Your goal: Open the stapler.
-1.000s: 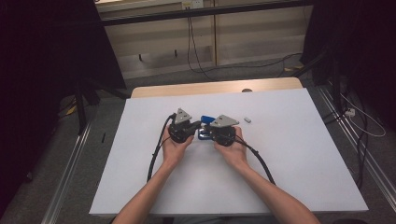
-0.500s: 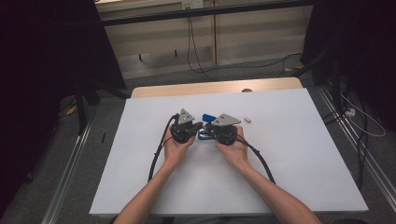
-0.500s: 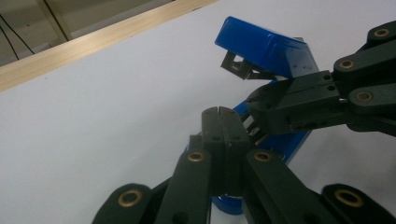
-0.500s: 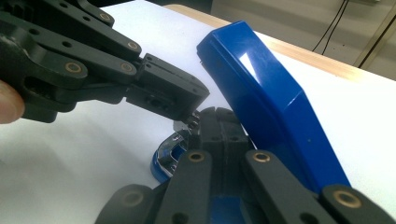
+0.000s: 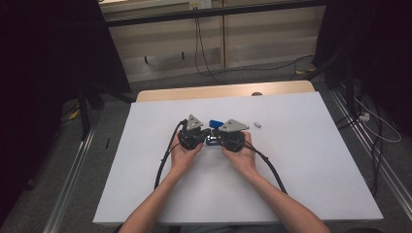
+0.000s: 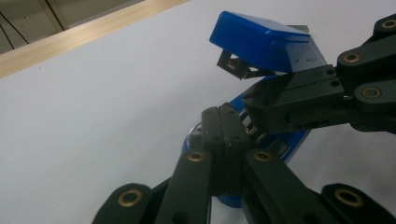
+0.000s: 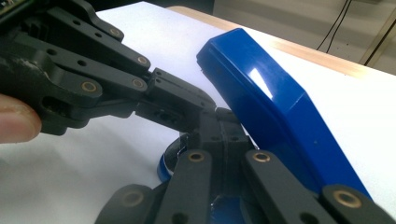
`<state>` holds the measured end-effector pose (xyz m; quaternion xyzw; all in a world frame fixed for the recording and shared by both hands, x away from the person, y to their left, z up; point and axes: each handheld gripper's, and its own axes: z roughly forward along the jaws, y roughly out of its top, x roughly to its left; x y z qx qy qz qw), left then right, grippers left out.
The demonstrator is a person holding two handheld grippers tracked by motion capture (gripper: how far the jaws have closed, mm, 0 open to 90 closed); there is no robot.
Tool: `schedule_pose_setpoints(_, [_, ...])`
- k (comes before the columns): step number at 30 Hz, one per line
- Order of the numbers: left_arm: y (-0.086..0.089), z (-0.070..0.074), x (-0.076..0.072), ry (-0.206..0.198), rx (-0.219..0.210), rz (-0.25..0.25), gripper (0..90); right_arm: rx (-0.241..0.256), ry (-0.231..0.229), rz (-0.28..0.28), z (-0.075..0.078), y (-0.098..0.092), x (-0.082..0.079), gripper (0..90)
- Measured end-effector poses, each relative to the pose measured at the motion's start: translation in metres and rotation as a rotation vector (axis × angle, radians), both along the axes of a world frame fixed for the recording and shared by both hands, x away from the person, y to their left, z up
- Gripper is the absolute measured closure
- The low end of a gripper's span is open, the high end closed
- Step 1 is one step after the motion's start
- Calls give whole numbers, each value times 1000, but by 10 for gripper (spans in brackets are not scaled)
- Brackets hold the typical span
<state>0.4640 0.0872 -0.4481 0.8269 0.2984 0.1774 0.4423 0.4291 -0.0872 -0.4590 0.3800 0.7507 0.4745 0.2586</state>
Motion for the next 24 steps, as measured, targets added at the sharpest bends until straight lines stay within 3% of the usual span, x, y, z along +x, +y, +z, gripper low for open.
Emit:
schedule_pose_setpoints(10, [0, -1, -1, -10, 2, -8, 900, -6, -32, -1, 3, 2, 0, 900])
schedule_pose_setpoints(14, [1, -1, 0, -17, 4, -22, 900, 13, -44, -16, 5, 2, 0, 900])
schedule_pose_setpoints(20, [1, -1, 0, -10, 0, -15, 900, 6, -47, -25, 7, 1, 0, 900])
schedule_pose_setpoints(24, [0, -1, 0, -10, 2, -8, 900, 28, -46, -37, 11, -3, 3, 900])
